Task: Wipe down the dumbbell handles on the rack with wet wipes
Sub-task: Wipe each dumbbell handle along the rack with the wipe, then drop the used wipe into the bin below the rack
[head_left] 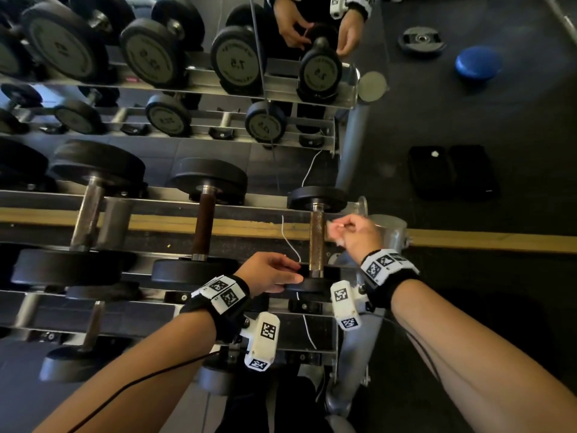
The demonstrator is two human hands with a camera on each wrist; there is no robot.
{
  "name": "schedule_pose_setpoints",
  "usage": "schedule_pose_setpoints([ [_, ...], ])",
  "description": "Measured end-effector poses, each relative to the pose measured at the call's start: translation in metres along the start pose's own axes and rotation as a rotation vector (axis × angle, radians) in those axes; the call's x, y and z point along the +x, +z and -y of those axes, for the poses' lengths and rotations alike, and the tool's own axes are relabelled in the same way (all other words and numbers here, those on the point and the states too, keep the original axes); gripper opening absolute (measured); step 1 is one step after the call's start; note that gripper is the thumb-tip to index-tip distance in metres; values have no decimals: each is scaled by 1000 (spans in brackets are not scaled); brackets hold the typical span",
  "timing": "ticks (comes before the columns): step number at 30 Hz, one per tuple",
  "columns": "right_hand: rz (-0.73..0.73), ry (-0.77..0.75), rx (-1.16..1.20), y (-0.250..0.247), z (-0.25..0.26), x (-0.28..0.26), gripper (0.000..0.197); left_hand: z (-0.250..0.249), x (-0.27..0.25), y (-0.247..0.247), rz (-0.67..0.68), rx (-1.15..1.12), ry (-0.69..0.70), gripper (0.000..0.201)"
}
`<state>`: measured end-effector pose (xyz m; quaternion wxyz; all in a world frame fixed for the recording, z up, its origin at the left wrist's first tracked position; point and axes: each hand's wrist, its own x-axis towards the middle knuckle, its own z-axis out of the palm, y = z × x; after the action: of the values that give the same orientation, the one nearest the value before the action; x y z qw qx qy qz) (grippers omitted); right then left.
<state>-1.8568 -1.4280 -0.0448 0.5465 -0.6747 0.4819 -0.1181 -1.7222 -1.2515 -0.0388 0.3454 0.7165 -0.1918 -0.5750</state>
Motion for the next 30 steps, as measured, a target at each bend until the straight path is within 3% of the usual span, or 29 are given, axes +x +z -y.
schedule_pose_setpoints([
  [4,23,72,-9,23,-22,-23,11,5,0,0,-24,-20,-5,23],
  [13,215,82,-55,3,-23,-39,6,-2,-3,3,-50,56,-22,17],
  [18,296,10,-309,-5,-13,-52,11,-5,-7,5,-34,30,0,20],
  [22,206,34,-341,-5,-6,-73,16,-2,-12,5,-72,120,57,16],
  [27,-12,84,-199,-1,8,-116,9,-2,-22,7,-130,479,237,8],
  [30,-152,57,-76,2,14,-148,6,1,-32,6,-92,598,282,21],
])
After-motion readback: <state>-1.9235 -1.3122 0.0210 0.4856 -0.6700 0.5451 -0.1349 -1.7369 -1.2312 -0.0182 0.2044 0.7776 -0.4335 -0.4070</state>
